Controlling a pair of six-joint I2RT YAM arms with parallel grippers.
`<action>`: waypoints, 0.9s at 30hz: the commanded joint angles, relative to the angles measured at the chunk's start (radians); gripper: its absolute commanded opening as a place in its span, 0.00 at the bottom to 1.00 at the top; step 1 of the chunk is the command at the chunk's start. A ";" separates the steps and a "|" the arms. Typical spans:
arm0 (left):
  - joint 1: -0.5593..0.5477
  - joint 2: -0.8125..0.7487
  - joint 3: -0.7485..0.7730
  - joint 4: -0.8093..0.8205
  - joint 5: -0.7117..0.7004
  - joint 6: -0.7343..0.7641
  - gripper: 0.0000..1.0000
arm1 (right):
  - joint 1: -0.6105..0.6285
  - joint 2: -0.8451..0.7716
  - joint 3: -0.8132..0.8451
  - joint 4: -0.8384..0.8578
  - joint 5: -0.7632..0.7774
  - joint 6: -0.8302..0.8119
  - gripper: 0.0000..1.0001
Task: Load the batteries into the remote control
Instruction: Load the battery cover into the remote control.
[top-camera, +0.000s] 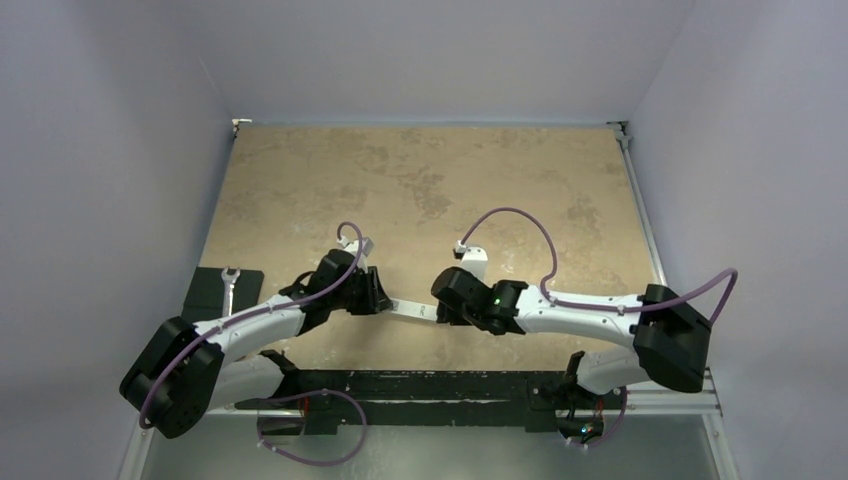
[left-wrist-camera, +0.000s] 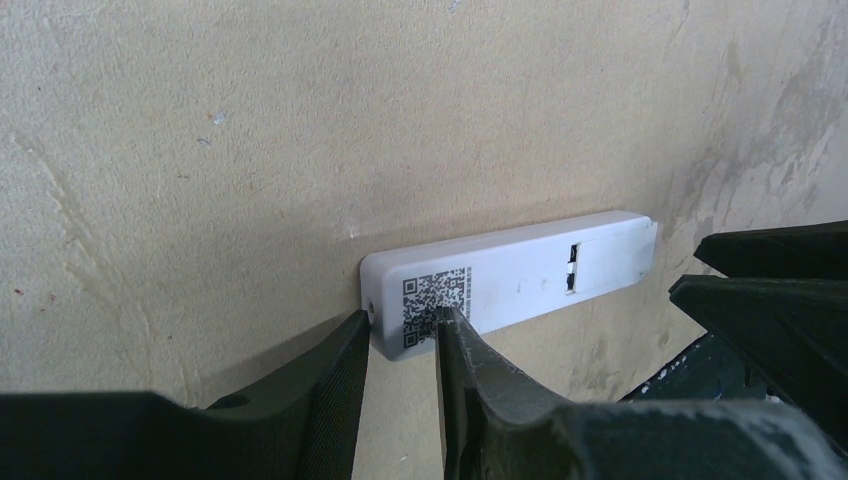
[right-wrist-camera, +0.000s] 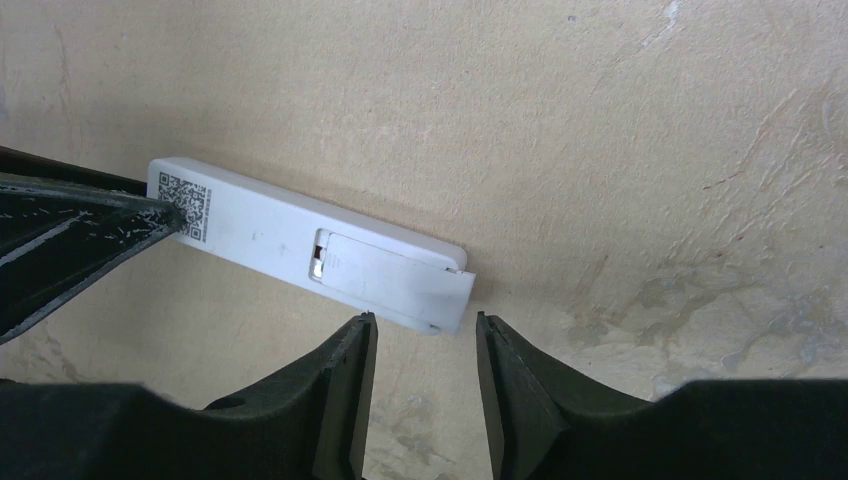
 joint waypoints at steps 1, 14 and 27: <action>0.003 -0.002 -0.002 0.012 0.011 -0.009 0.30 | -0.010 0.018 -0.006 0.036 0.031 0.022 0.49; 0.003 -0.004 -0.002 0.008 0.010 -0.003 0.31 | -0.020 0.073 0.007 0.064 0.006 0.013 0.52; 0.003 -0.009 -0.003 0.005 0.013 -0.002 0.31 | -0.021 0.102 0.010 0.074 0.005 0.026 0.55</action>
